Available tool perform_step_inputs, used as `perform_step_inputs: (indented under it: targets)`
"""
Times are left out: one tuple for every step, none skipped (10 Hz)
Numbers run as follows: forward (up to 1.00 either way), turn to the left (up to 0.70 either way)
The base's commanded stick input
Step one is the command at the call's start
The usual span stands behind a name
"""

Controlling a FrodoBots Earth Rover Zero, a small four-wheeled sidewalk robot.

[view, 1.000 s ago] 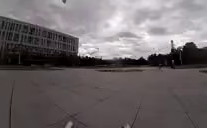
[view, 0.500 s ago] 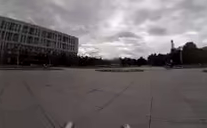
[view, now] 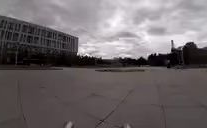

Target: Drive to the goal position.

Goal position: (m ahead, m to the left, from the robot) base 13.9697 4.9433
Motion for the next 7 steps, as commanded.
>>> perform_step_inputs:
  targets:
    - [0.70,0.00]
    - [0.70,0.00]
    - [0.70,0.00]
    - [0.70,0.00]
    - [0.70,0.00]
    - [0.70,0.05]
    - [0.70,0.20]
